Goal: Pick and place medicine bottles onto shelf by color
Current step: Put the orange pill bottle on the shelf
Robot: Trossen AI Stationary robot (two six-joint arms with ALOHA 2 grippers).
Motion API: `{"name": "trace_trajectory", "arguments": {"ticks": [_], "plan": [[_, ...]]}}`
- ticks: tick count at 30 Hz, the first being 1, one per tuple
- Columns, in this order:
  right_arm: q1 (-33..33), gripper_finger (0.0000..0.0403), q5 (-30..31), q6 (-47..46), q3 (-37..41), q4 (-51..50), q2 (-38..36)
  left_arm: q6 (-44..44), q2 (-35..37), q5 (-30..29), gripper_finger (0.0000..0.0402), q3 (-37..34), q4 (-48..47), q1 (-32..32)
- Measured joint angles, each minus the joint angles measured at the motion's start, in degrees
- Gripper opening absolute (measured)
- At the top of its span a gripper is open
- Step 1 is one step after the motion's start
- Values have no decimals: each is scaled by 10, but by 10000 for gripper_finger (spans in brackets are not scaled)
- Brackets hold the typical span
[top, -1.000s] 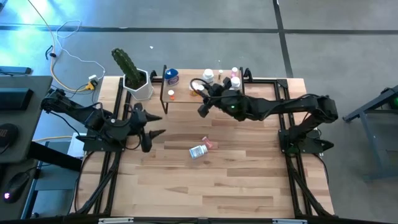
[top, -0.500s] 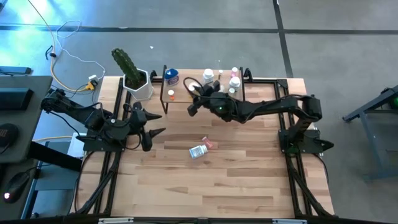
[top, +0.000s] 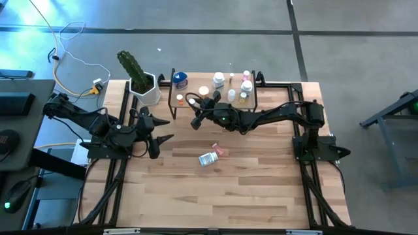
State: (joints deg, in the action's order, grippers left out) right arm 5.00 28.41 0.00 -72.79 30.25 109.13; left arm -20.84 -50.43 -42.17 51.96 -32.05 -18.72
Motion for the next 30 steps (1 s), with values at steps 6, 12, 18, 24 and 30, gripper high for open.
{"name": "trace_trajectory", "arguments": {"ticks": [6, 12, 18, 24, 30], "plan": [[15, 99, 0, 25, 0, 8, 13, -1, 0, 1, 254, 0, 0, 0], [32, 99, -22, 46, 0, -3, 13, 0, 0, 1, 254, 0, 0, 0], [46, 99, -41, 61, 0, -15, 13, 0, 0, 0, 254, 0, 0, 0], [58, 99, -52, 65, 0, -31, 13, 0, 0, -4, 254, 0, 0, 0], [64, 99, -53, 68, 0, -35, 13, 0, 0, -9, 254, 0, 0, 0]]}}
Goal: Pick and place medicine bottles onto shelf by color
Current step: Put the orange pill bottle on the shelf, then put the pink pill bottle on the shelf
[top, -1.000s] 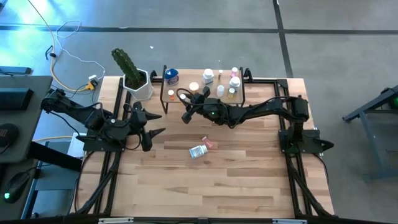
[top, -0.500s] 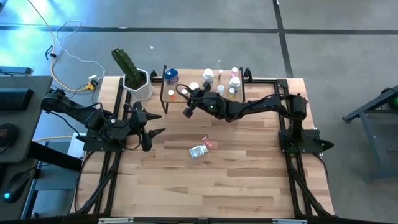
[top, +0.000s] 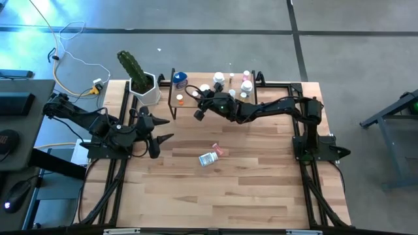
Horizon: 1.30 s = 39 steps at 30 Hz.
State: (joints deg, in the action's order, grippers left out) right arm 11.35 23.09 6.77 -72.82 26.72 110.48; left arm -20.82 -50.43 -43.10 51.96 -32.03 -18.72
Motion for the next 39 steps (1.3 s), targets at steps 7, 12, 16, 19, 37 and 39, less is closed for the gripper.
{"name": "trace_trajectory", "arguments": {"ticks": [7, 12, 16, 19, 37, 39], "plan": [[-1, 99, 0, 4, 0, -13, 0, 0, 0, 0, 254, 0, 0, 0], [-1, 99, 0, -17, 0, -15, -1, 0, 0, 0, 254, 0, 0, 0], [-1, 104, 2, -28, 0, -16, -1, 0, 0, 0, 254, 0, 0, 0], [0, 123, 4, -29, 0, -16, -1, 0, 0, 0, 254, 0, 0, 0], [3, 174, 10, -33, -27, -21, -1, 0, 0, 0, 254, 0, 0, 0], [3, 174, 11, -32, -33, -23, -1, 0, 0, 0, 254, 0, 0, 0]]}}
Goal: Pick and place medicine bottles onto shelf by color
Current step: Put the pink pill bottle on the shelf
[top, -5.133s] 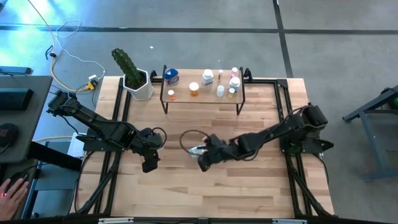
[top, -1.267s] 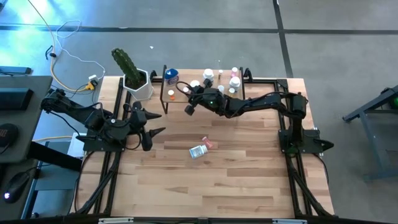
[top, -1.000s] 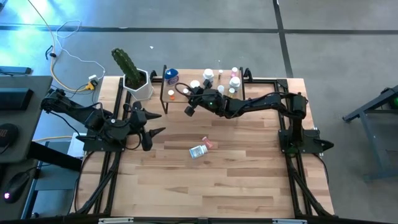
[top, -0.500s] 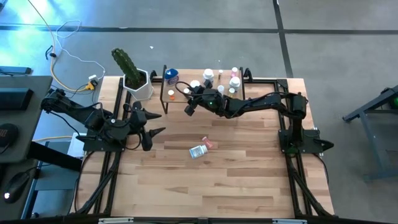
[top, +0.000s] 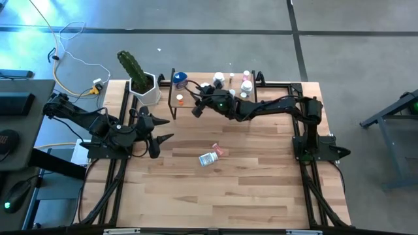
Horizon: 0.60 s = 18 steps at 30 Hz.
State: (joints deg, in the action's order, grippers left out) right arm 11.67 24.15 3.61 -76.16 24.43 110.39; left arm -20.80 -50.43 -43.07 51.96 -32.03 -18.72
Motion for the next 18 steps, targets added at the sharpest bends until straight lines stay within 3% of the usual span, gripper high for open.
{"name": "trace_trajectory", "arguments": {"ticks": [8, 18], "plan": [[-23, 174, 29, 28, -72, -105, 0, -30, 0, 24, 254, 0, -22, 0], [-75, 174, 52, -65, -226, -407, 0, -103, 0, 84, 254, 0, -128, -4]]}}
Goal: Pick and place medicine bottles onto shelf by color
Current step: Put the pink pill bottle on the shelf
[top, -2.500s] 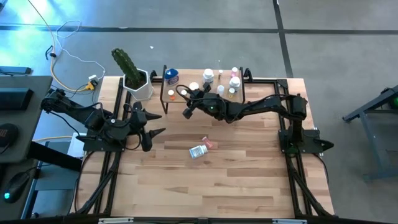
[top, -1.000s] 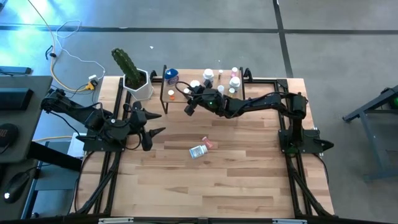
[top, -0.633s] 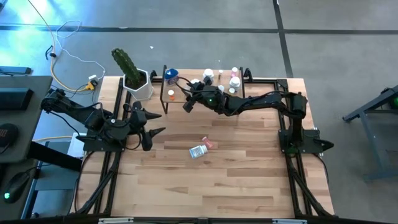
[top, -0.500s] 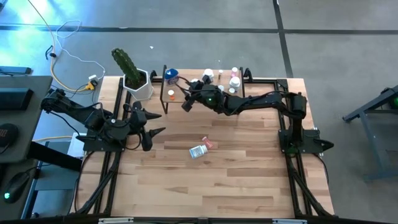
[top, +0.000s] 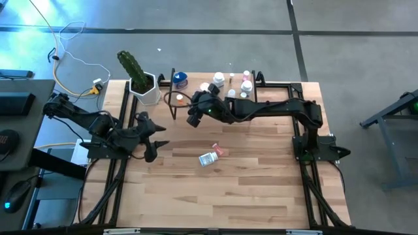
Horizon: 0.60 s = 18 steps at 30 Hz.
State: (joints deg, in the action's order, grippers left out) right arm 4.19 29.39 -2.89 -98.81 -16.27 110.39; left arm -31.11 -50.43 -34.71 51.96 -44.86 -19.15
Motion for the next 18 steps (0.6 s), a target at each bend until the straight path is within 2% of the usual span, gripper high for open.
{"name": "trace_trajectory", "arguments": {"ticks": [4, 9, 12, 18], "plan": [[-14, 174, -2, -56, -50, -103, 0, -35, 0, 30, 254, 0, -47, -8], [-26, 174, -46, -122, -80, -210, -1, -77, 0, 43, 254, -2, -95, -26], [-35, 174, -88, -163, -79, -275, 0, -101, 1, 43, 254, -25, -91, -43], [-61, 174, -115, -218, -51, -341, -2, -166, 3, 49, 254, -89, -52, -80]]}}
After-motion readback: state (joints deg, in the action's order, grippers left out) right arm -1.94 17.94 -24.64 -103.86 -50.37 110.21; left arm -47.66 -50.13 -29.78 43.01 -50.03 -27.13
